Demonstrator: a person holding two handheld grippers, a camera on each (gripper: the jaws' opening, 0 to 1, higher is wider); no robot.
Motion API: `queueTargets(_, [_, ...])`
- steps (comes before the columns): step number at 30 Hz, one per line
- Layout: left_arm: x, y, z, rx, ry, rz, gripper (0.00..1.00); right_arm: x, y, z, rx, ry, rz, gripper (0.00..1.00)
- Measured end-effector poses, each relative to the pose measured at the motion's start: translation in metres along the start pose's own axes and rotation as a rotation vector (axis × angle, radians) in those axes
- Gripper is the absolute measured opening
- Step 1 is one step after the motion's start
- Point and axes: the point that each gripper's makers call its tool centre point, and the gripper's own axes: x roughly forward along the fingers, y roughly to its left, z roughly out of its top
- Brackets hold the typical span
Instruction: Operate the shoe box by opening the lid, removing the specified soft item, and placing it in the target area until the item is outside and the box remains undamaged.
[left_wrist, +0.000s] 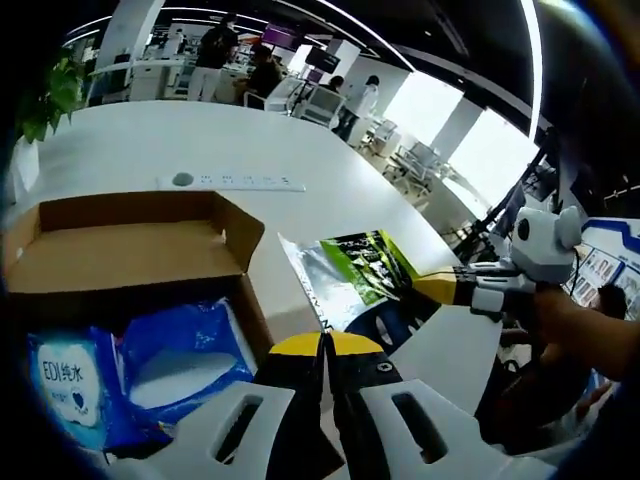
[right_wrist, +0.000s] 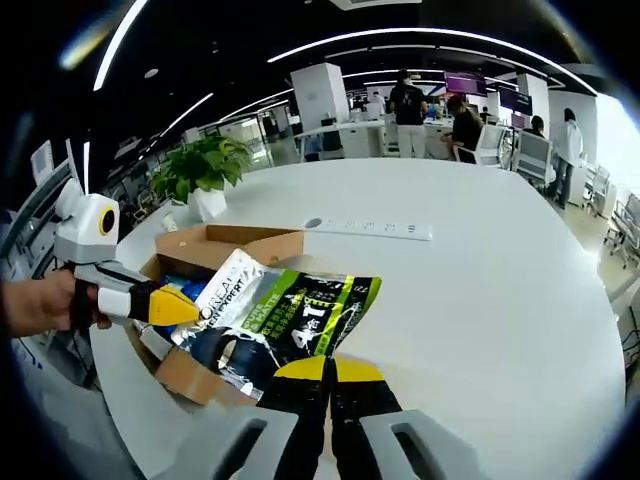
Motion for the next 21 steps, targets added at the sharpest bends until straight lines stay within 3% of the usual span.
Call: queueTargets(21, [0.035,0.004,-0.018,0.012,0.059,0.057,0.0,0.023,-0.027,-0.02,-0.002,0.038,0.007,0.0])
